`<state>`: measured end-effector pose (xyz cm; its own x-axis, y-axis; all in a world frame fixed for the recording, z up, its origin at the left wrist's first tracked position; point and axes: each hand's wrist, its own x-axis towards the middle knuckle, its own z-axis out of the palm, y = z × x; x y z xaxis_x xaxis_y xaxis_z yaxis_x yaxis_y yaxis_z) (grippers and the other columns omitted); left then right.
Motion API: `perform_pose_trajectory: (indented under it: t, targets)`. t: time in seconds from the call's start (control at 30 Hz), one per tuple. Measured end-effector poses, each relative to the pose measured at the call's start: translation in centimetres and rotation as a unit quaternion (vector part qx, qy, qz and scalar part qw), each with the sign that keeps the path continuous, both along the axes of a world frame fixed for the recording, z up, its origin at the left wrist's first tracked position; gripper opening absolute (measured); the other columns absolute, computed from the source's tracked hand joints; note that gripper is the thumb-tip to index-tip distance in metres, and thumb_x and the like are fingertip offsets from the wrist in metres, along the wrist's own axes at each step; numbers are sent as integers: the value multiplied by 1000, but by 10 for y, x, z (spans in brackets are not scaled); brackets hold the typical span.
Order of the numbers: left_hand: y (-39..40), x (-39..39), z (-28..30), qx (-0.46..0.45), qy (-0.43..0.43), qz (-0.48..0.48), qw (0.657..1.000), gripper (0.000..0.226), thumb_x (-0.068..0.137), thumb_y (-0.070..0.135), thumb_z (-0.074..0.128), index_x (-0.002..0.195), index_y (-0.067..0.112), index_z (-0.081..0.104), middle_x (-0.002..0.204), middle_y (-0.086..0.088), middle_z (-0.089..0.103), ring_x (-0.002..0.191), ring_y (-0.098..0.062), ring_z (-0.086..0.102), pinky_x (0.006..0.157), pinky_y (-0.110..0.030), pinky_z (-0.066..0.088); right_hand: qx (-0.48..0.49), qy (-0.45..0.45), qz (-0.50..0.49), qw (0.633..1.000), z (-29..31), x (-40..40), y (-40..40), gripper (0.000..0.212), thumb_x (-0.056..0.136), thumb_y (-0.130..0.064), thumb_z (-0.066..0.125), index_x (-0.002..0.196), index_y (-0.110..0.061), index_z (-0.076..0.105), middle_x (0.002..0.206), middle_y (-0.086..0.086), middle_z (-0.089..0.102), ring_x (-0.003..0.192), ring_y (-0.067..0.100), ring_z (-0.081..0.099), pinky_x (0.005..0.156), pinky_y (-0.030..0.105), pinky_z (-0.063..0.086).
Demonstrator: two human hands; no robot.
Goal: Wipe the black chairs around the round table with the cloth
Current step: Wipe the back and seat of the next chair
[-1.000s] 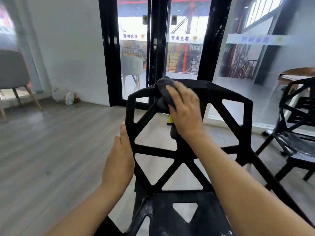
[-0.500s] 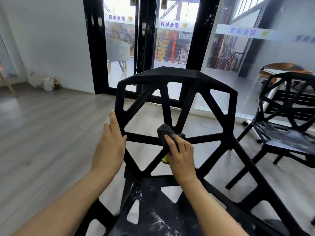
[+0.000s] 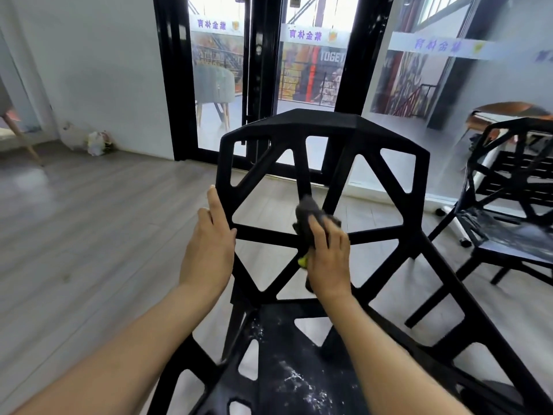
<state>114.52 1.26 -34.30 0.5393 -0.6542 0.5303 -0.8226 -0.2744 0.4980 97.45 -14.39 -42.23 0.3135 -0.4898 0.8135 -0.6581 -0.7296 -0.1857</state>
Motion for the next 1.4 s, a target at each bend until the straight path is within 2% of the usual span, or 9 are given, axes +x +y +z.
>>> perform_pose_trajectory:
  t: [0.07,0.17,0.37,0.47,0.7,0.93,1.1,1.23,1.4]
  targets:
    - [0,-1,-1,-2,-6,2,1000,79,102,22,51,158,15,-5,113,-14,45,70,-22,46,57,-34,39,14,30,-8,999,-41,-18,18,73,78,1,65,146,-16,43,137,14,48,116,34,47,101,49,46]
    - [-1,-1,-2,3,-25,6,1000,79,103,23,50,157,14,-6,110,-13,45,69,-22,46,56,-34,38,15,39,4,999,-45,-29,21,53,89,-7,48,141,-16,46,131,14,52,108,34,50,93,51,49]
    - [-1,-1,-3,4,-34,13,999,77,102,23,51,158,8,0,108,-11,45,63,-15,40,52,-27,32,-88,-128,54,986,129,2,-23,49,90,3,58,138,-9,57,134,16,54,121,34,50,107,44,40]
    - [-2,-1,-6,6,-42,15,999,77,101,22,52,158,8,1,108,-13,46,64,-19,44,51,-31,36,-118,-136,70,981,194,33,-45,51,92,-3,53,143,-13,53,142,12,49,131,30,45,113,45,36]
    - [-5,-1,-5,0,-31,7,999,77,102,23,51,158,12,-2,111,-12,45,63,-17,41,48,-25,28,-137,-35,52,989,51,34,-31,48,90,1,52,135,-14,61,139,15,45,120,36,47,105,47,44]
    - [-7,0,-4,7,-35,2,999,79,101,23,52,158,10,-1,114,-16,46,68,-20,43,51,-31,35,-240,111,42,964,97,14,-40,54,75,0,68,127,-17,64,127,14,55,114,33,49,96,44,46]
    - [-9,3,-7,2,-41,1,999,82,99,21,56,158,10,1,112,-15,48,64,-18,42,49,-29,35,-113,-62,-108,986,180,15,-67,55,77,2,61,129,-15,59,125,18,56,104,39,51,85,47,51]
    - [-9,5,-9,-6,-39,-6,999,81,99,20,55,158,9,0,111,-16,47,64,-17,41,50,-28,34,-118,-31,-49,991,113,13,-41,45,82,0,55,124,-12,61,124,17,51,101,35,44,83,47,52]
    - [-9,5,-5,-19,-1,-22,1000,80,100,19,54,158,17,-1,117,-15,46,73,-25,50,54,-37,41,48,-75,-20,996,53,4,-4,45,85,-3,64,129,-15,61,122,17,52,99,37,47,84,49,52]
